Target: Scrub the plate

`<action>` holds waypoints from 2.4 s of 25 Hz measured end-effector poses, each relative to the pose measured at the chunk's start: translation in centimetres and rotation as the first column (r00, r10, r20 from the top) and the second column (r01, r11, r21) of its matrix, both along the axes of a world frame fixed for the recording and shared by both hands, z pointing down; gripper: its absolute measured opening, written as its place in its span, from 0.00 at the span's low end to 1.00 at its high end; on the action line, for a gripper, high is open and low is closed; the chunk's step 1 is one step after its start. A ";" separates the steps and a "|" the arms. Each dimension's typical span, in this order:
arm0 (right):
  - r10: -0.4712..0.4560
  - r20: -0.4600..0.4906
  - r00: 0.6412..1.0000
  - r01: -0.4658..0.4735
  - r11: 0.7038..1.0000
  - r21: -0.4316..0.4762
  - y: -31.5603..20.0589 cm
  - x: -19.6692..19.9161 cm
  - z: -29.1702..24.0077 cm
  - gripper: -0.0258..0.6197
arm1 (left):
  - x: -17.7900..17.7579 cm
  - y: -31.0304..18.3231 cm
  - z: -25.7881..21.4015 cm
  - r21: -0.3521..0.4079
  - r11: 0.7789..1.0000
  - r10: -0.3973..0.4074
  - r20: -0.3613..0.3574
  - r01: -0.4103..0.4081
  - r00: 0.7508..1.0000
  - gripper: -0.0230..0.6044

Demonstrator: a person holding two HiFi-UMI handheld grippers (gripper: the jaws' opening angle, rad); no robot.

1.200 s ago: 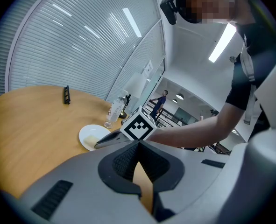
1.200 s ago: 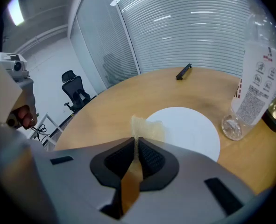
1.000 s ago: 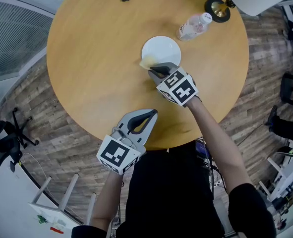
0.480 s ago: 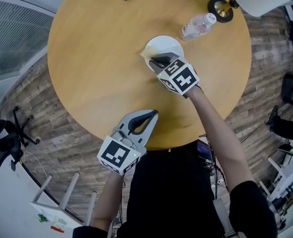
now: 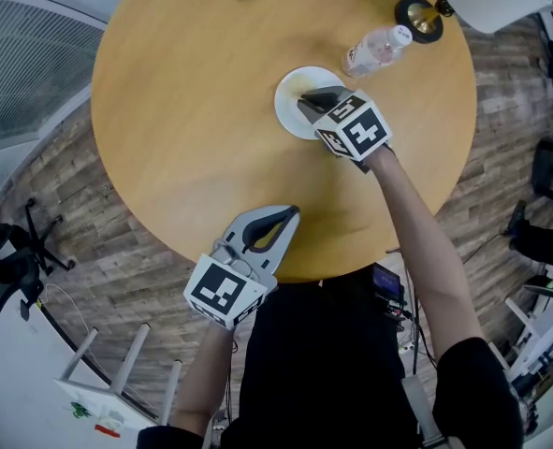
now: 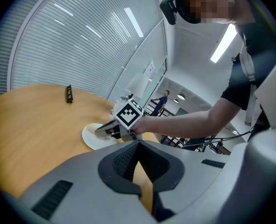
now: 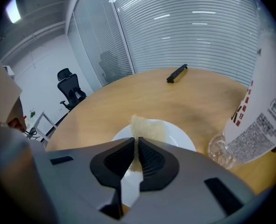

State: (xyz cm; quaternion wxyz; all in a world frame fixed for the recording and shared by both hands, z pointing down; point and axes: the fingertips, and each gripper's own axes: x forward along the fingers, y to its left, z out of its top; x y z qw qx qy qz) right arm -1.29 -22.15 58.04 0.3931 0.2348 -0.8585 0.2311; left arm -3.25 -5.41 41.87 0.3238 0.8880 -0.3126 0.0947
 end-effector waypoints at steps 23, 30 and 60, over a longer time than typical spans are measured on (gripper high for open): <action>0.078 -0.041 0.996 -0.079 0.996 -0.028 2.1 2.5 0.6 0.08 | 0.7 0.4 -0.7 0.017 1.000 0.012 -0.007 -0.012 1.000 0.05; 0.013 -0.041 0.999 -0.013 1.000 0.001 4.3 0.3 0.3 0.08 | 0.4 1.0 -1.1 0.036 0.999 -0.002 -0.007 0.002 1.000 0.05; -0.025 -0.135 0.990 0.025 1.000 -0.003 3.7 6.3 0.4 0.08 | 0.8 1.0 -0.9 0.030 1.000 0.009 -0.020 -0.009 1.000 0.05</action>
